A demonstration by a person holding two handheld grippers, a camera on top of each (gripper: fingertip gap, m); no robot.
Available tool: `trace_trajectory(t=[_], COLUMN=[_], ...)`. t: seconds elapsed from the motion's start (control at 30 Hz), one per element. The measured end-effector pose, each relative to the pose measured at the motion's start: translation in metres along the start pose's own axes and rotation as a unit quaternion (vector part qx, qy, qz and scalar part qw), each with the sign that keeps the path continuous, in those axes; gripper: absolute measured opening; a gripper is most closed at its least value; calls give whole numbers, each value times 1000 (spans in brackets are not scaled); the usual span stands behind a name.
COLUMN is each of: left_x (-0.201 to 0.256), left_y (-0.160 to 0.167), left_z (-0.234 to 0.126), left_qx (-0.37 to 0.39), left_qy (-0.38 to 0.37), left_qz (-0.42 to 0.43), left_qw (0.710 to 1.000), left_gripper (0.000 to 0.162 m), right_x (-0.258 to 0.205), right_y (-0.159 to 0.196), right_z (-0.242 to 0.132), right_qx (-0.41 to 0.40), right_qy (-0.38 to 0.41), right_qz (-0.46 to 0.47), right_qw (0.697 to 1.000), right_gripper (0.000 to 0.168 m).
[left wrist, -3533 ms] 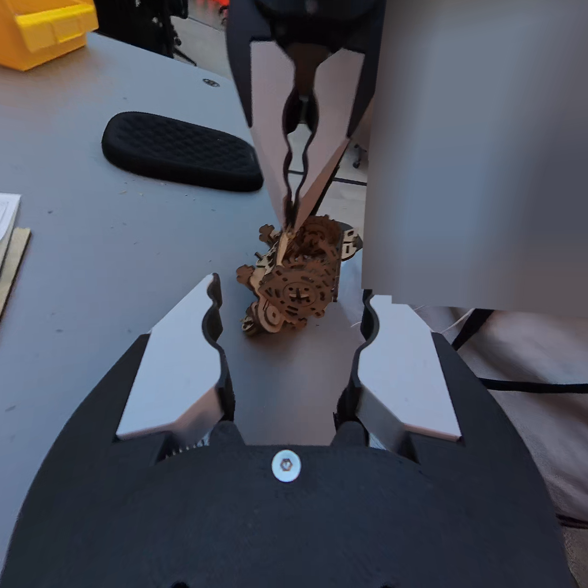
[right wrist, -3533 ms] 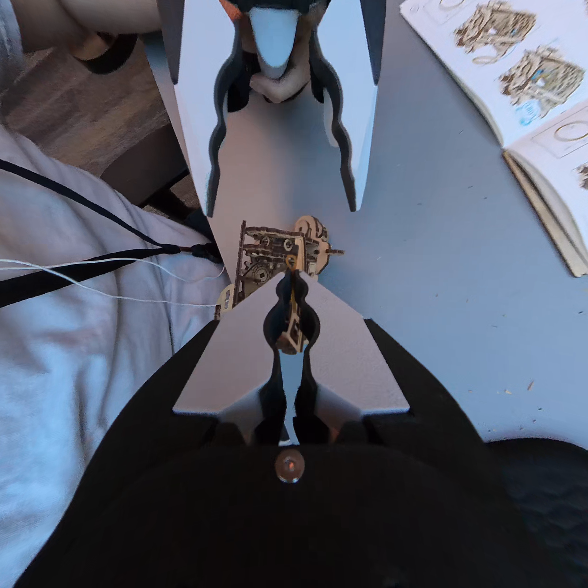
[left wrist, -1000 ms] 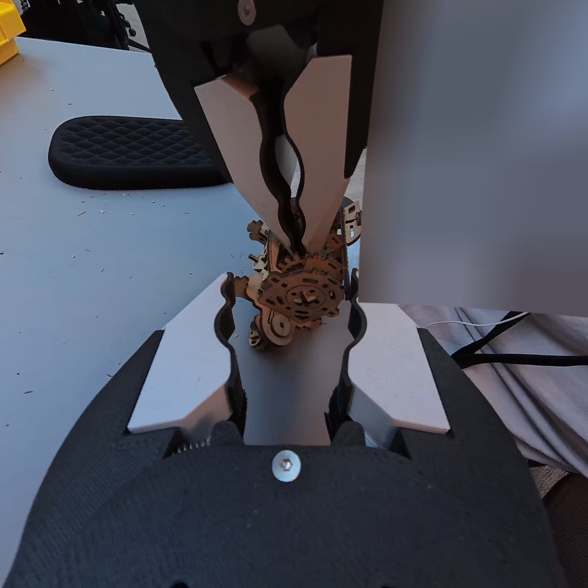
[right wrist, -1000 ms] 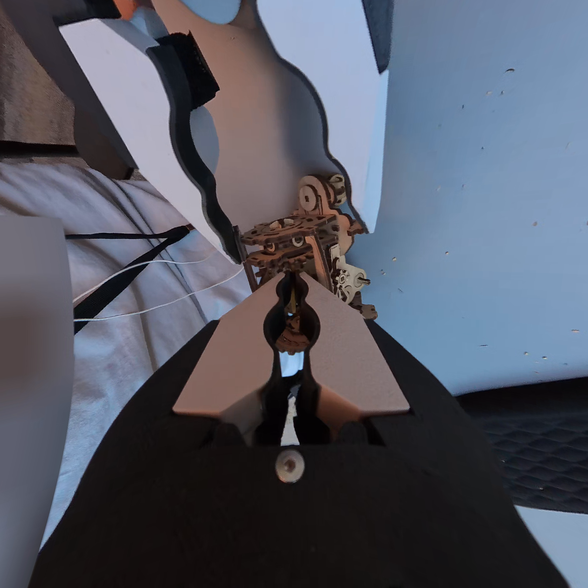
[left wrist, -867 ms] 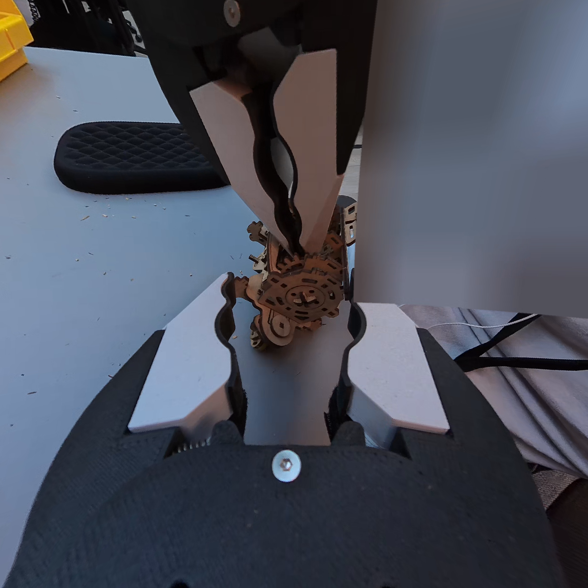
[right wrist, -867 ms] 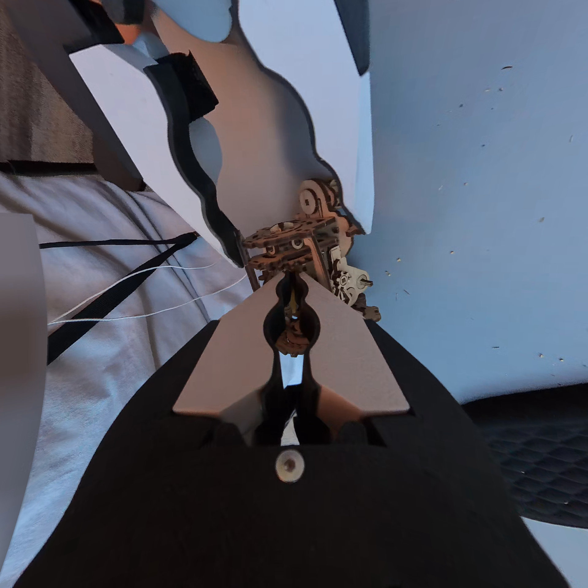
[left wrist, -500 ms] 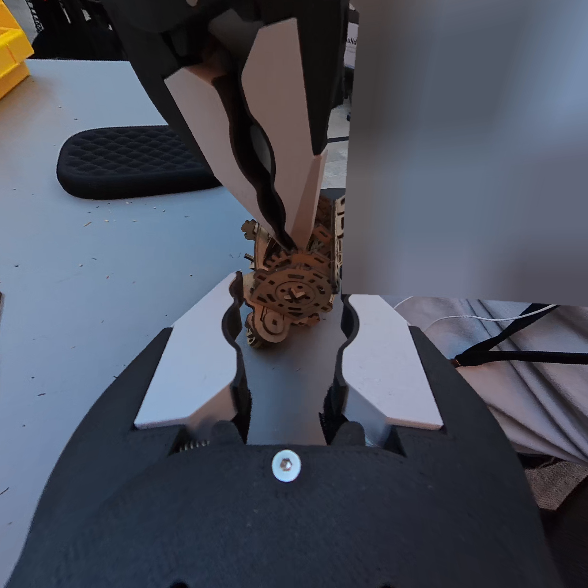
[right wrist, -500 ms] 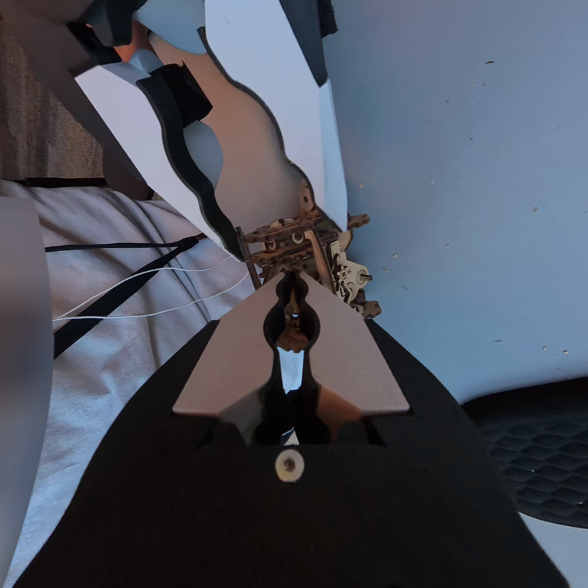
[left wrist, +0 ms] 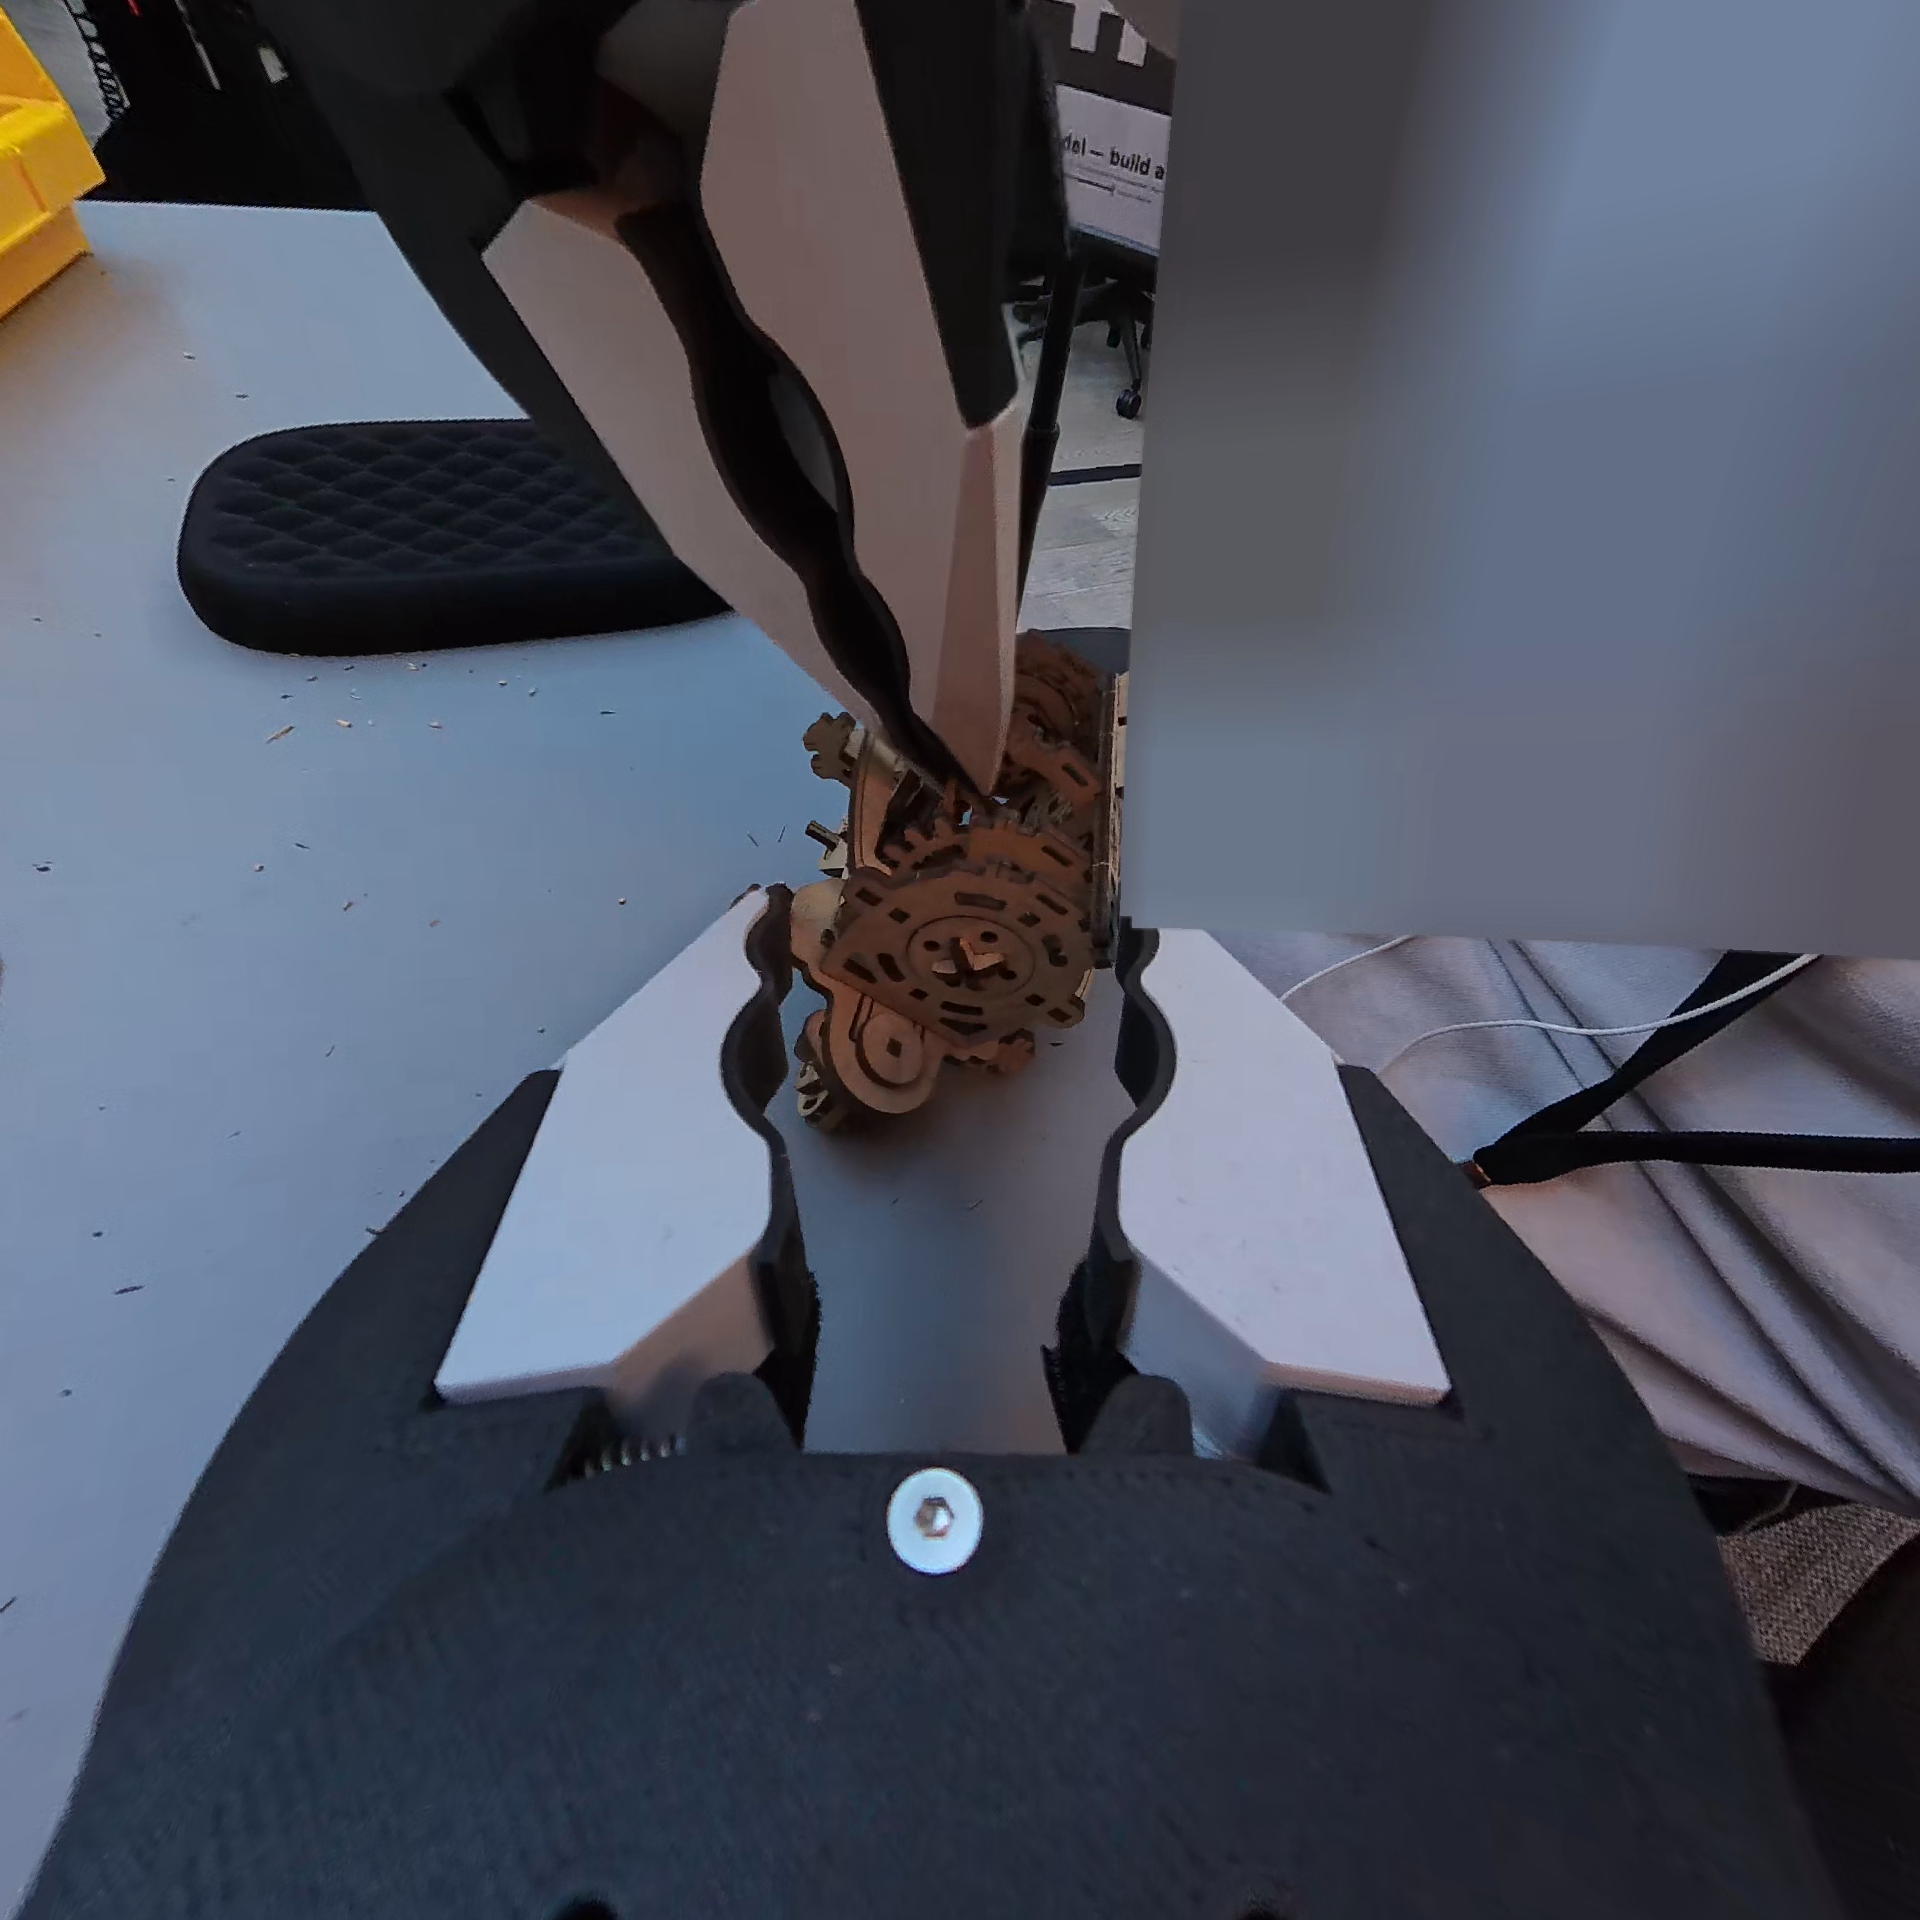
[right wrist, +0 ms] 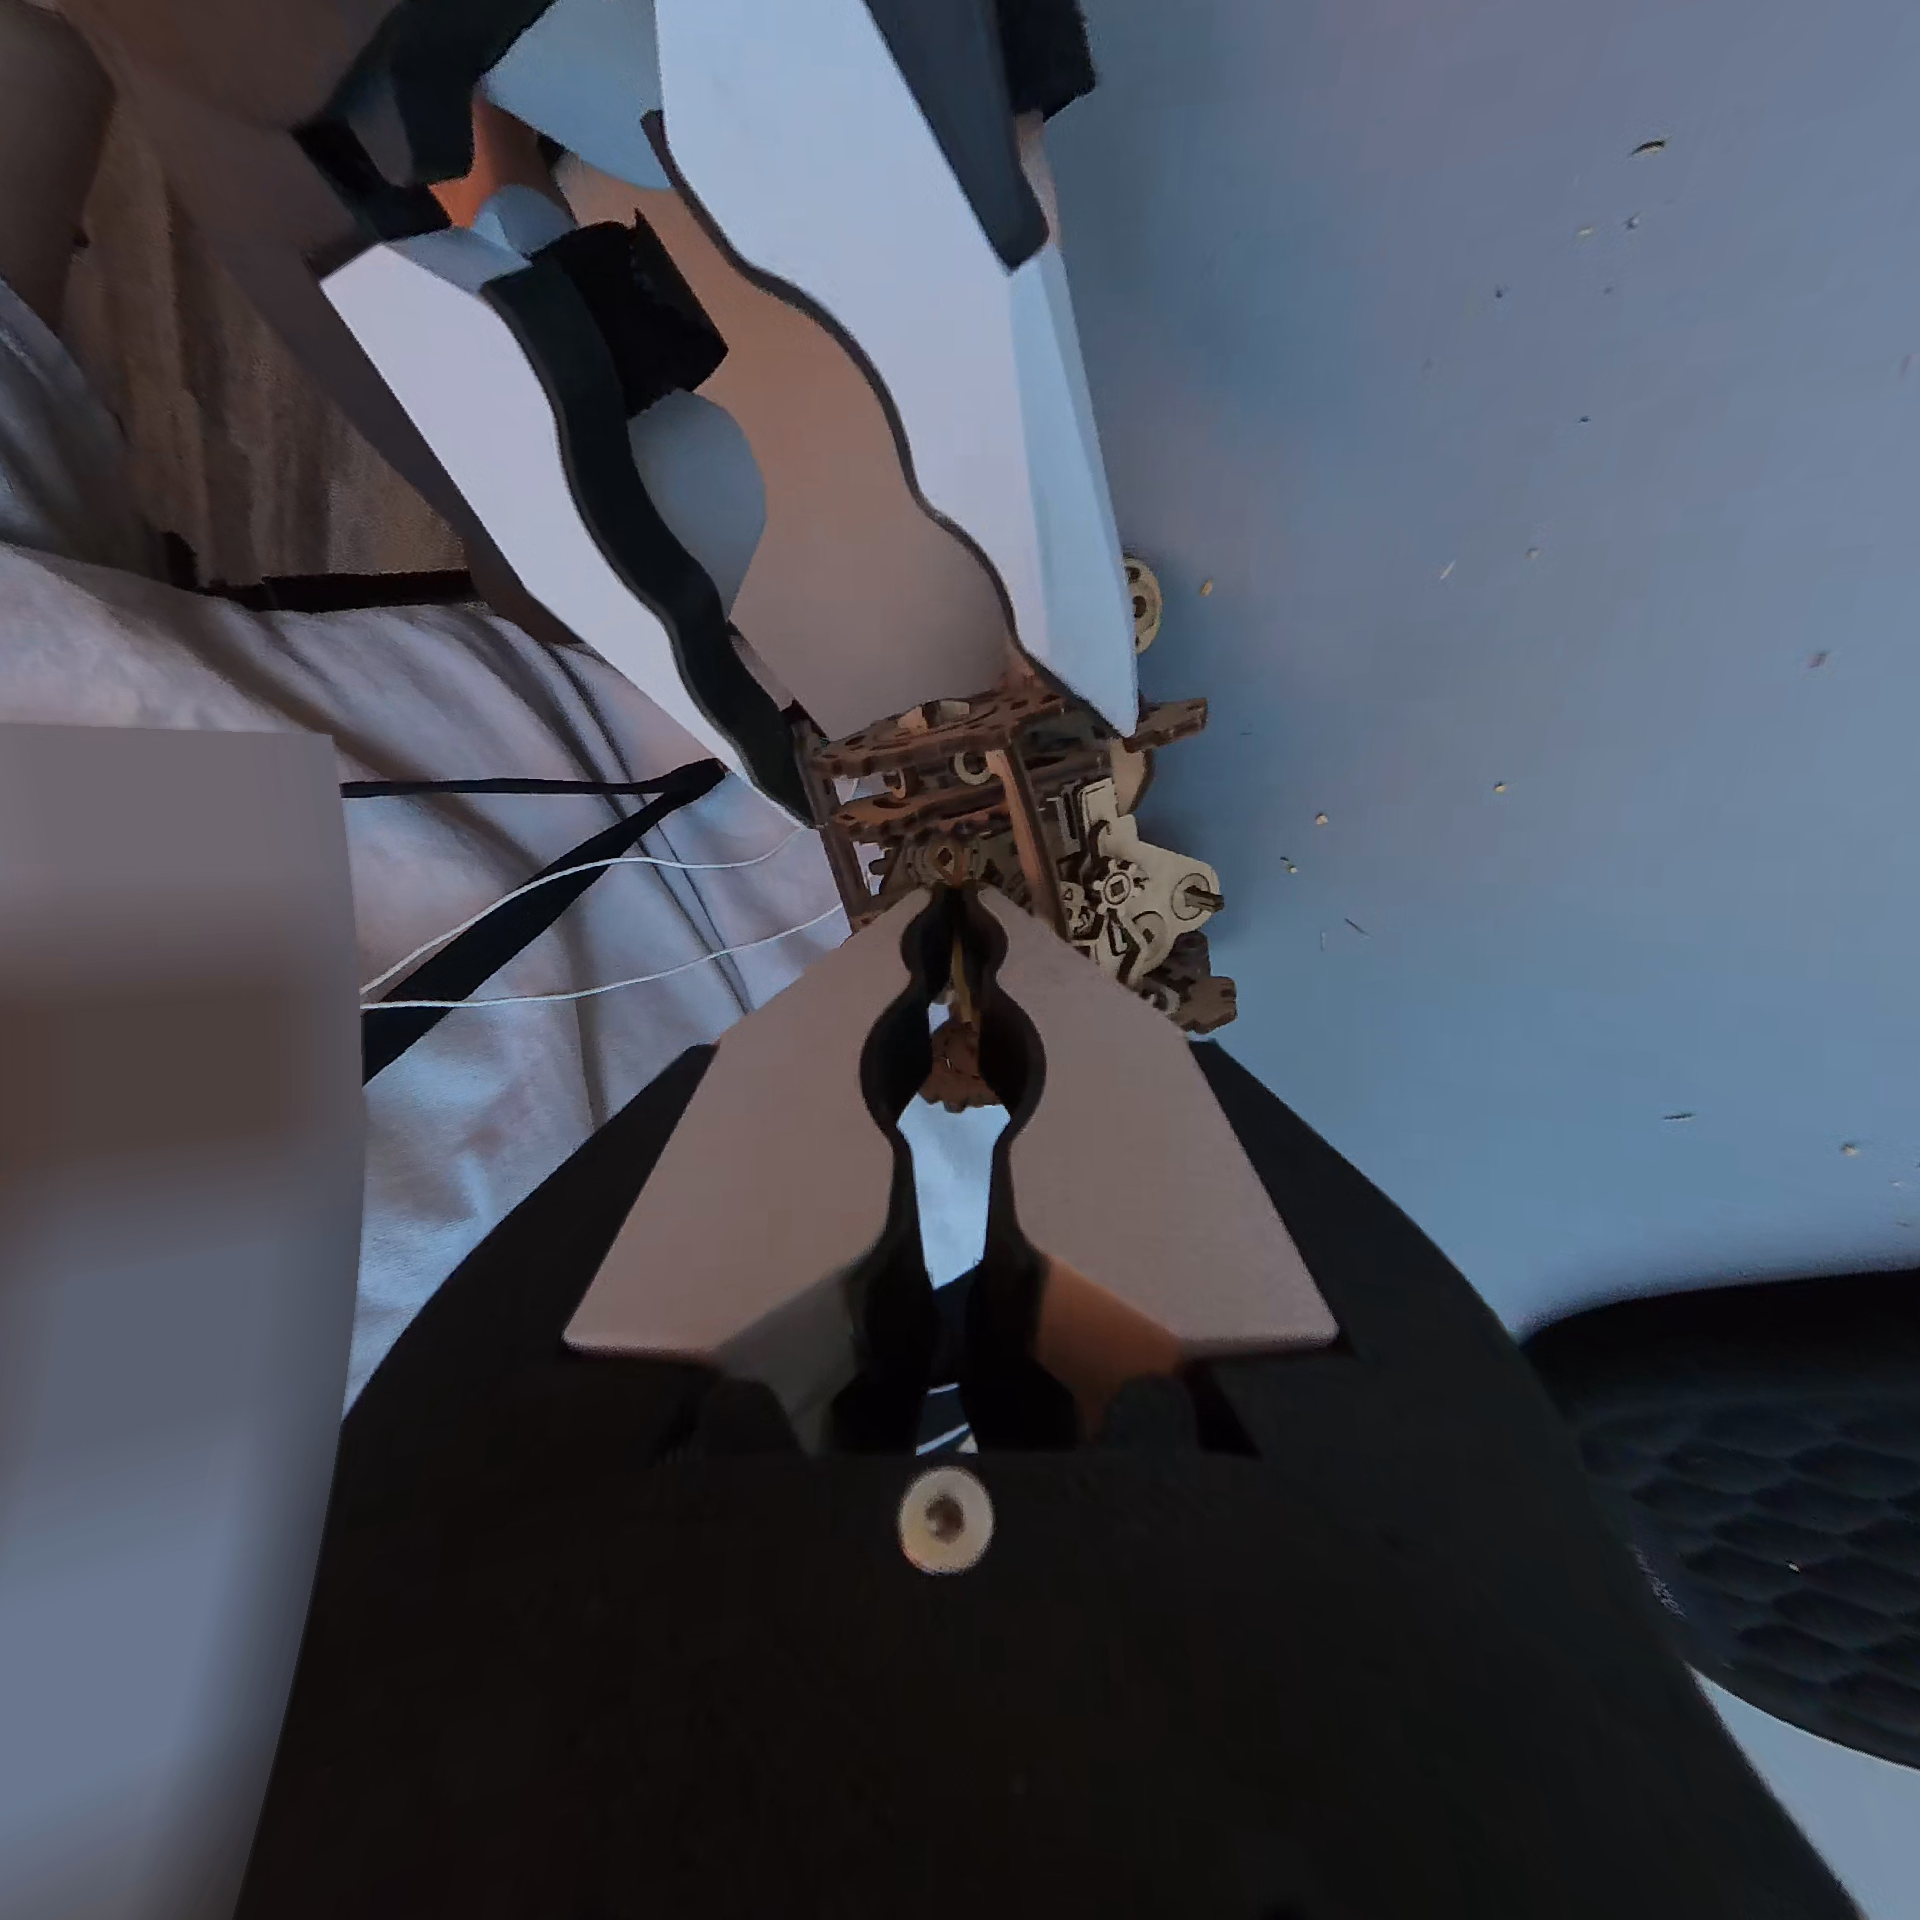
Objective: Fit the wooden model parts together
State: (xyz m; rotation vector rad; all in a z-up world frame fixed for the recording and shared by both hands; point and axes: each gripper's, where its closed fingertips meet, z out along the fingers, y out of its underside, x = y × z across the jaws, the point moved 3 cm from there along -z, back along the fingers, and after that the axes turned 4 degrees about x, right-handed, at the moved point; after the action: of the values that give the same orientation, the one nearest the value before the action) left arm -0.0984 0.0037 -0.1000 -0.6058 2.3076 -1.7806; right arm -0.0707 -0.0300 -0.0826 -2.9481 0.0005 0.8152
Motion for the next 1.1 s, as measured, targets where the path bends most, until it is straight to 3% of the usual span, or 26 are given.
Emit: trace_trajectory(t=[0.4, 1.1], left_x=[2, 4], left_y=[0, -1], left_z=[4, 8], left_qx=[-5, -10], left_qy=[1, -21], left_qz=[7, 24], left_qw=[1000, 999], left_gripper=[53, 52], right_x=[2, 3], right_y=[1, -5], right_z=[3, 2], right_qx=[-38, -43], right_qy=[2, 22], right_qz=[21, 39], right_qw=[999, 998], right_gripper=[0, 0])
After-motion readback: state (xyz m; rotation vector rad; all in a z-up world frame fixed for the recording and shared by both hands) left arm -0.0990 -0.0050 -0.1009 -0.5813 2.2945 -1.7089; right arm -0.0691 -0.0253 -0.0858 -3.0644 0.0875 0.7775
